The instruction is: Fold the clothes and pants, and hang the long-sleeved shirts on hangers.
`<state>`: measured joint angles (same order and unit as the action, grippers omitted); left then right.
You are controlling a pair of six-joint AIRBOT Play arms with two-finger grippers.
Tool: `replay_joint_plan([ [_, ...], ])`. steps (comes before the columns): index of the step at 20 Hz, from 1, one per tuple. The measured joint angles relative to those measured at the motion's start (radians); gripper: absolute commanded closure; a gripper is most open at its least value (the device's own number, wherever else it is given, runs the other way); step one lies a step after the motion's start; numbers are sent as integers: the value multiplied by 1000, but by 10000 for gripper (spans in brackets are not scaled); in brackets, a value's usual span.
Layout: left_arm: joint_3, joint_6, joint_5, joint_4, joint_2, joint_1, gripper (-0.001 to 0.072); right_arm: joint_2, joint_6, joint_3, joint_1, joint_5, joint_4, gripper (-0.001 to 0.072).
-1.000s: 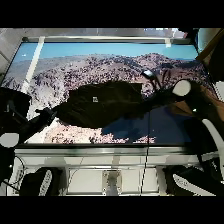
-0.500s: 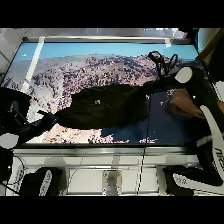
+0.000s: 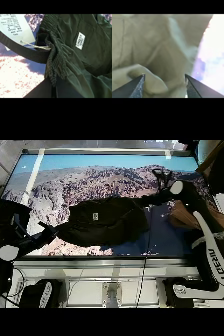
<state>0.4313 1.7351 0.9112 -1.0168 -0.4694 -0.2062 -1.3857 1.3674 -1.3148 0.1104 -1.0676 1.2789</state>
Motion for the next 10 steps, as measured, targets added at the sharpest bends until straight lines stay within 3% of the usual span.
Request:
replay_joint_plan([
  [5,0,0,3,-1,0,0,684,213,-133,161,-109,-218,-53,168],
  [10,0,0,5,-1,0,0,685,341,-272,613,-134,-129,-388,166],
])
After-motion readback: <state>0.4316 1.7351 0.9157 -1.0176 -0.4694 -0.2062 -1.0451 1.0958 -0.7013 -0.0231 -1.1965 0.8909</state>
